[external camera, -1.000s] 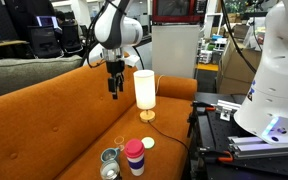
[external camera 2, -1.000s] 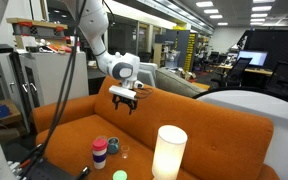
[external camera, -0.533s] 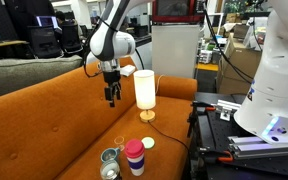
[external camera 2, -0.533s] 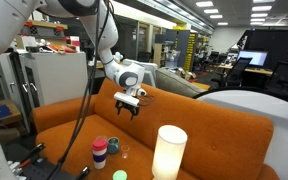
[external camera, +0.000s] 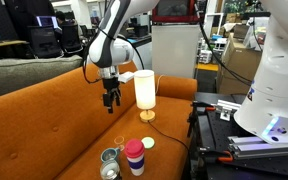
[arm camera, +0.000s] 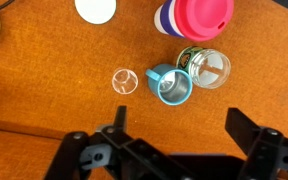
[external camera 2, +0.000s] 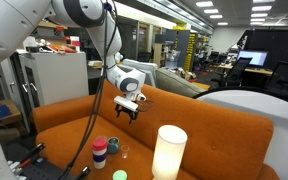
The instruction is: Pick the glass cup on the sofa and put it in the blue cup
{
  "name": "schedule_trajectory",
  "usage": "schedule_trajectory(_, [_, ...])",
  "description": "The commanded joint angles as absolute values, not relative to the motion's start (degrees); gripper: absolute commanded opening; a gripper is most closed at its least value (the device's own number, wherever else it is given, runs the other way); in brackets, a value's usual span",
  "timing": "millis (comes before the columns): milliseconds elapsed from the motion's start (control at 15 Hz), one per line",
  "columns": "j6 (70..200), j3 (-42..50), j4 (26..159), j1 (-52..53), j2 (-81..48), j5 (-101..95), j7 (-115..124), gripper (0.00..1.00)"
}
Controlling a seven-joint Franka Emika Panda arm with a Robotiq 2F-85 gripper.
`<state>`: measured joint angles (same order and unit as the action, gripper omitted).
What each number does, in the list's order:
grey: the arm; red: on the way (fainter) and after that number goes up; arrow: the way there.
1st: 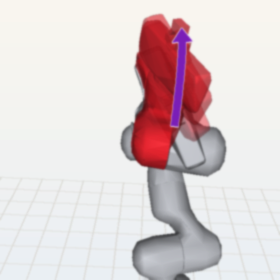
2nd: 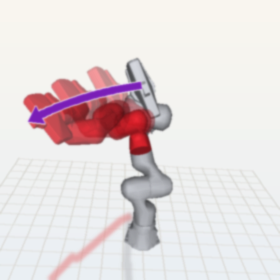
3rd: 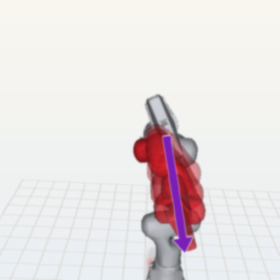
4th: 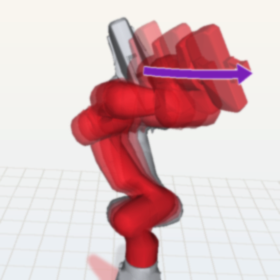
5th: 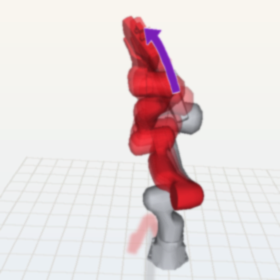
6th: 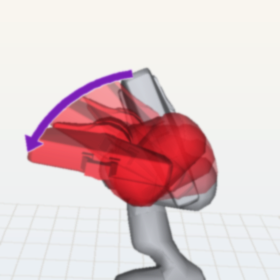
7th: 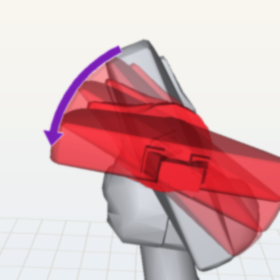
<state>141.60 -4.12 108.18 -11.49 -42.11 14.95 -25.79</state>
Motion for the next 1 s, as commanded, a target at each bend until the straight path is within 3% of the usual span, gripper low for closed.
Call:
schedule_trajectory(0, [138.71, -5.8, 98.15, -13.43, -52.14, 14.92, -22.74, 1.0])
schedule_trajectory(333, [135.36, -4.51, 85.71, -12.4, -64.82, 12.13, -16.82, 1.0])
schedule_trajectory(400, [139.7, -5.46, 90.64, -13.05, -62.36, 12.26, -18.46, 1.0])
schedule_trajectory(933, [139.55, -5.54, 89.12, -13.01, -63.66, 11.9, -18.19, 1.0])
